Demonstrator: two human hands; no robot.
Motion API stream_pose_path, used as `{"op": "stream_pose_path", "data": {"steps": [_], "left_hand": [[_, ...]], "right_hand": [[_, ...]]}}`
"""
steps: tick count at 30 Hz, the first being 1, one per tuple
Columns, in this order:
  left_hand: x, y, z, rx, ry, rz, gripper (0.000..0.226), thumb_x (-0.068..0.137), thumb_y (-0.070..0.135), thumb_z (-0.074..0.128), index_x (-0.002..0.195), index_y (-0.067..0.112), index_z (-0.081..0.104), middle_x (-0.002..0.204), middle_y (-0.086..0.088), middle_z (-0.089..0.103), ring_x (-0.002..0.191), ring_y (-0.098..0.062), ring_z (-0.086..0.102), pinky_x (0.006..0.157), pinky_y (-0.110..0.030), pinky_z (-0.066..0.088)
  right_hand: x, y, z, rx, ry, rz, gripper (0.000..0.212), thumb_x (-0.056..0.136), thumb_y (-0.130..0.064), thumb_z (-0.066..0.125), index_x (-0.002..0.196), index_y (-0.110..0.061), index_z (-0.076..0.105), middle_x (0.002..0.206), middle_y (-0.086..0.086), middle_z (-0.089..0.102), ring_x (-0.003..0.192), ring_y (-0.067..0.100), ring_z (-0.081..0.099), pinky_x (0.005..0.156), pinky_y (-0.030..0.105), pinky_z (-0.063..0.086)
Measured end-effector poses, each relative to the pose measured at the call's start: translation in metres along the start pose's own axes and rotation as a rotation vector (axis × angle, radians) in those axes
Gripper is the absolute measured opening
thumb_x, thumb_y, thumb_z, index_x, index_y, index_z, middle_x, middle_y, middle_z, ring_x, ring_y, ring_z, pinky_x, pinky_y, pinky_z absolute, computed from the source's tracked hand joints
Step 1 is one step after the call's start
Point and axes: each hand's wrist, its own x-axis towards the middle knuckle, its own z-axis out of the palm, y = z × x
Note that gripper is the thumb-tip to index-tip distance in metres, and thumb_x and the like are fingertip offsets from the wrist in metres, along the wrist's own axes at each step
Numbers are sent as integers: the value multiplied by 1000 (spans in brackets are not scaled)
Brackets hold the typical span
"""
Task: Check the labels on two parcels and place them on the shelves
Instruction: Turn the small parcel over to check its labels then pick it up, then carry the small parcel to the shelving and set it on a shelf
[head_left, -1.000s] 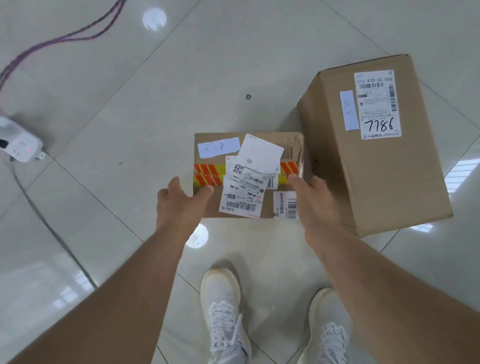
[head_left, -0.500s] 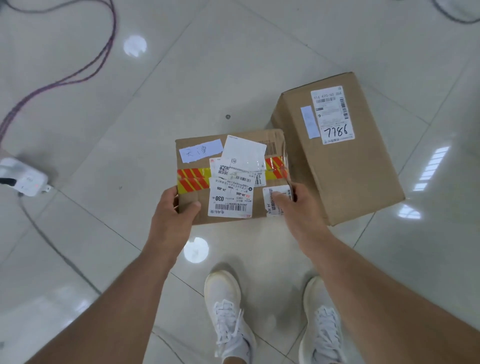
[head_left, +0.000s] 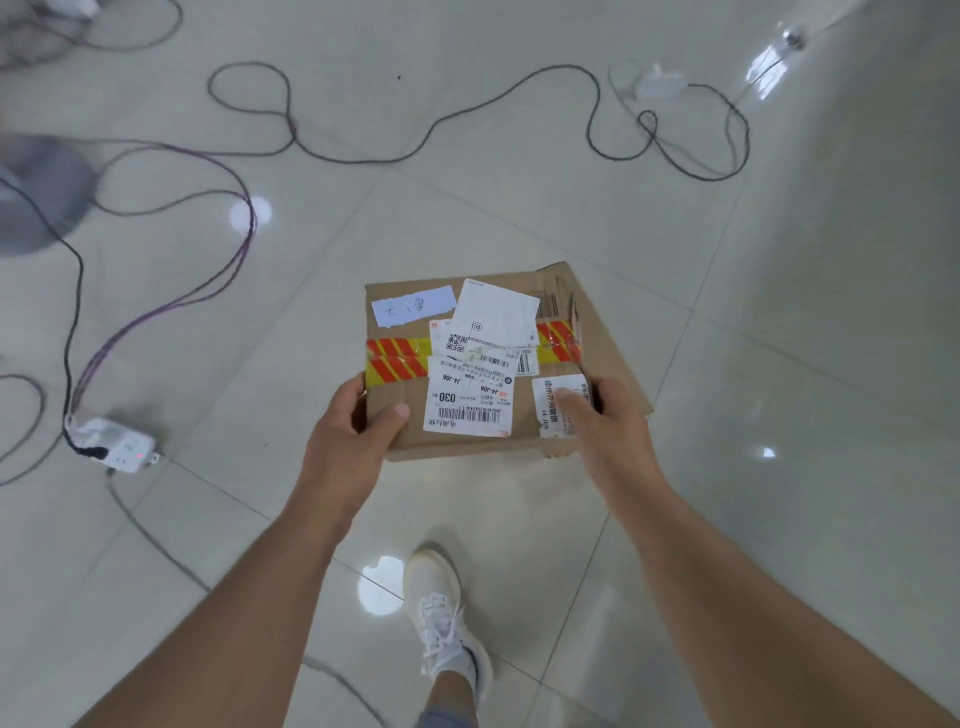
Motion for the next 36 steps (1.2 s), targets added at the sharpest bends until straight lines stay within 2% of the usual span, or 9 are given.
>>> {"op": "stream_pose_path", "data": {"steps": [4,7,11,18,24,27,30,33,36], "left_hand": [[-48,34,1,-1,-133,112,55,79,23,68,126,43,49,104,24,64,87,9,60,64,-7,43],[-83,55,6,38,-221,177,67,74,19,73,129,46,45,111,19,64,92,7,60,64,-6,44],[-128,80,18,73,-280,274,70,73,9,74,126,44,43,116,10,61,88,6,58,58,-2,44],[-186,125,39,148,-407,391,65,74,9,73,112,53,44,116,9,61,87,11,60,59,-2,44],[-219,166,74,194,-576,464,61,75,15,74,115,52,47,118,10,62,106,-5,60,65,-7,48],[-239,182,93,228,-665,501,60,75,13,73,118,47,48,116,12,65,102,-4,63,68,-8,49],[-264,195,111,266,-756,543,61,76,12,72,122,42,48,113,13,67,99,-1,64,68,-8,48],[-292,204,127,312,-840,584,57,76,14,72,115,47,48,115,10,64,95,1,63,64,-4,45],[-320,207,141,370,-928,613,57,73,21,76,114,50,48,120,4,60,100,-3,61,68,-7,45]], "right_hand": [[-45,-16,-50,-7,-149,-69,35,77,-8,67,101,-31,55,99,-12,67,88,1,63,68,17,49],[-75,-22,-82,-29,-150,-118,43,75,-2,69,94,-38,53,101,-11,67,92,2,64,72,19,52],[-114,-33,-121,-12,-72,-155,54,74,-3,70,119,-25,52,110,-8,67,100,4,63,81,22,51],[-178,-45,-182,76,25,-167,56,76,-2,69,126,-22,50,111,-11,66,96,-2,62,64,6,49],[-224,-45,-231,177,207,-142,57,75,0,70,125,-21,51,111,-6,67,96,2,64,70,12,51],[-254,-45,-254,199,307,-140,58,74,-1,71,125,-23,51,110,-9,66,97,3,63,78,18,52],[-290,-44,-275,210,417,-124,51,73,-3,71,114,-26,52,107,-8,65,96,4,62,83,24,52],[-329,-37,-290,214,521,-97,48,73,-5,72,111,-26,52,109,-4,66,98,10,63,87,31,54],[-369,-27,-300,249,608,-82,51,74,-3,71,115,-25,51,104,-10,66,95,5,63,85,27,54]]}}
